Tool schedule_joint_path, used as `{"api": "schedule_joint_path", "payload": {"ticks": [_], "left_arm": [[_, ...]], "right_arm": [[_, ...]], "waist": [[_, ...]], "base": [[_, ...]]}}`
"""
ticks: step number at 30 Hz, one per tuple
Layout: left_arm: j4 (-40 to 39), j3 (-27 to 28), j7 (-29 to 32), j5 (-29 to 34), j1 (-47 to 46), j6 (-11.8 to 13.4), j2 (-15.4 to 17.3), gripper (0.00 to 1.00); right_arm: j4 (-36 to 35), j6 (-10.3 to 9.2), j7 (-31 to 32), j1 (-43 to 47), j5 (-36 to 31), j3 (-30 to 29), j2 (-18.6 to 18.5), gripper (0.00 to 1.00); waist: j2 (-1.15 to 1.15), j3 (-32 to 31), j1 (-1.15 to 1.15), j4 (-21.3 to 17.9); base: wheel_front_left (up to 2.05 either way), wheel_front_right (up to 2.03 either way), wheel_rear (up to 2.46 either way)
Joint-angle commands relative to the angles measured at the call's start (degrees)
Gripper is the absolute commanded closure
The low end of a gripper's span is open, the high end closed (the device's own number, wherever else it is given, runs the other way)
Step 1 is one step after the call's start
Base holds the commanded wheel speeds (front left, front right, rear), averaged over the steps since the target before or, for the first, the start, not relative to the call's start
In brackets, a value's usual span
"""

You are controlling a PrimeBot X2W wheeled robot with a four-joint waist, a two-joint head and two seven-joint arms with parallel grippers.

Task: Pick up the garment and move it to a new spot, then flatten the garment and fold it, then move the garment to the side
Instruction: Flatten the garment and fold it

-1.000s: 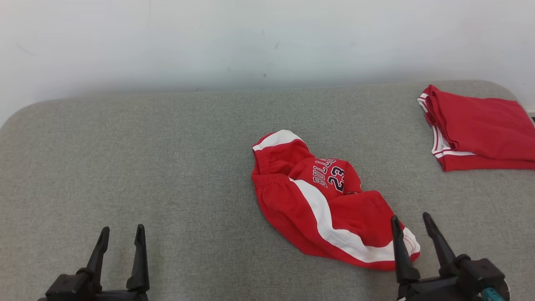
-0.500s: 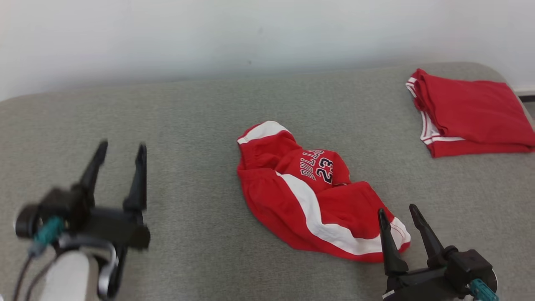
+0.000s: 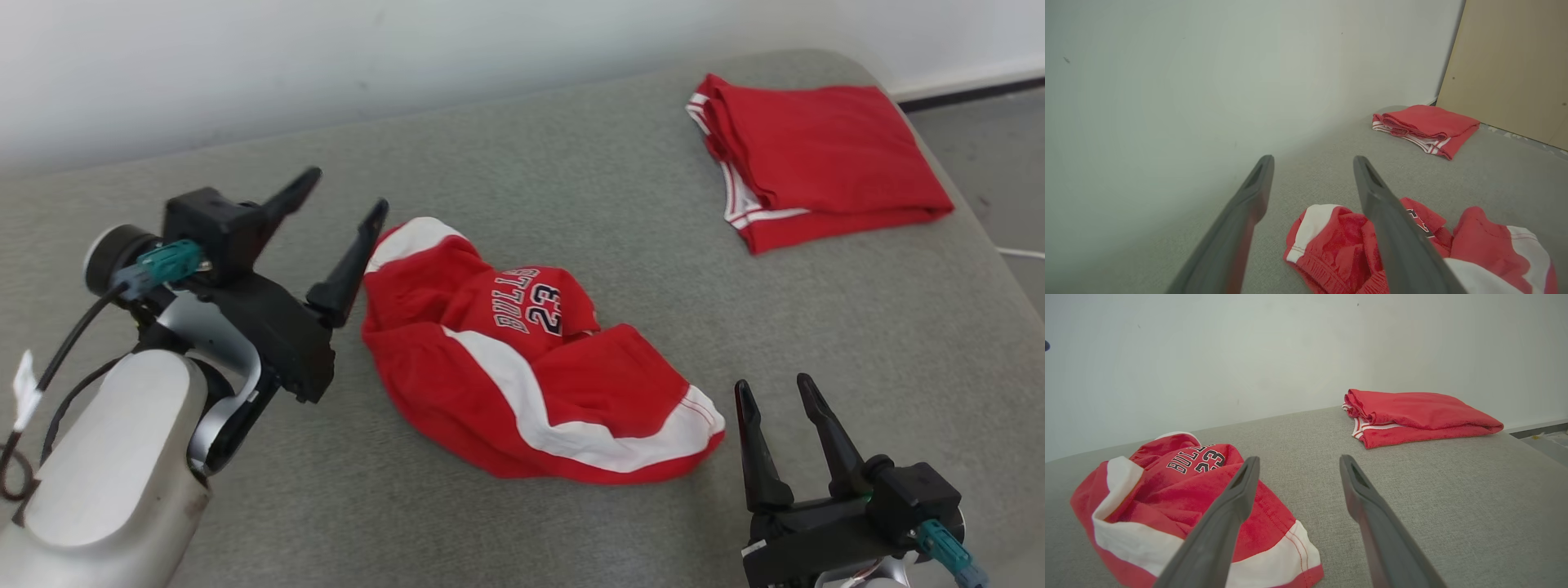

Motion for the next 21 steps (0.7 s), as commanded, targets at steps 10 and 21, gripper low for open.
{"api": "schedule_joint_path", "payload": {"ticks": [10,21], "left_arm": [[1.5,-21.5,11.2,-14.9,-7.0,0.1,9.6,0.00],[5.1,-35.1,18.4,-23.5,-10.6,0.1,14.8,0.59]], "right_arm": [[0.0,-0.17,0.0,-2.6,1.1,0.0,0.3,0.00],[-0.1,-0.17,0.0,-2.4,1.5,-0.8,0.3,0.00]], "waist": [[-0.01,5.2,0.00,-6.9],[-0.01,5.5,0.00,-8.1]], "base": [[0.00,0.00,0.00],[0.00,0.00,0.00]]}}
